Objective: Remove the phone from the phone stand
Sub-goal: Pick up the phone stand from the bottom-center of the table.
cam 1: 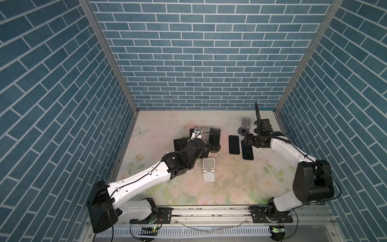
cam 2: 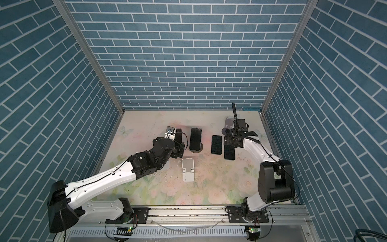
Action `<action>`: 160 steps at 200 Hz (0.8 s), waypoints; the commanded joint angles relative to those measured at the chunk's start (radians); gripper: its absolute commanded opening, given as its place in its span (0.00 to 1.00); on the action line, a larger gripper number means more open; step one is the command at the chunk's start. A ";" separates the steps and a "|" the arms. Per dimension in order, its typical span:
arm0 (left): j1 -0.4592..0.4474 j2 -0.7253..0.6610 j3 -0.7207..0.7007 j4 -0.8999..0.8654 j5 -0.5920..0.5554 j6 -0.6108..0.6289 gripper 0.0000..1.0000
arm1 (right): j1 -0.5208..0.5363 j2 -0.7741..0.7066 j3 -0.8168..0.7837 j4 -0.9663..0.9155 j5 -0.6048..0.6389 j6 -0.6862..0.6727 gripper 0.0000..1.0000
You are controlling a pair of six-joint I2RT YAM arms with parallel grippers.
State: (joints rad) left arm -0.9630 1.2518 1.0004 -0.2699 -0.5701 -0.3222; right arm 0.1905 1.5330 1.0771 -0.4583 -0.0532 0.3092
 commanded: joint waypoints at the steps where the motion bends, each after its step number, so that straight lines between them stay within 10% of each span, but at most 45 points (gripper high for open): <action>1: -0.027 0.021 0.027 -0.040 -0.070 -0.027 1.00 | 0.001 -0.017 -0.032 0.016 -0.004 -0.012 0.80; 160: -0.136 0.130 0.088 -0.134 -0.150 -0.124 1.00 | 0.000 0.006 -0.036 0.019 0.010 -0.006 0.79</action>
State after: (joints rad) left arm -1.0798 1.3670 1.0504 -0.3443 -0.6941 -0.4084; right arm 0.1905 1.5333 1.0645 -0.4381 -0.0559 0.3092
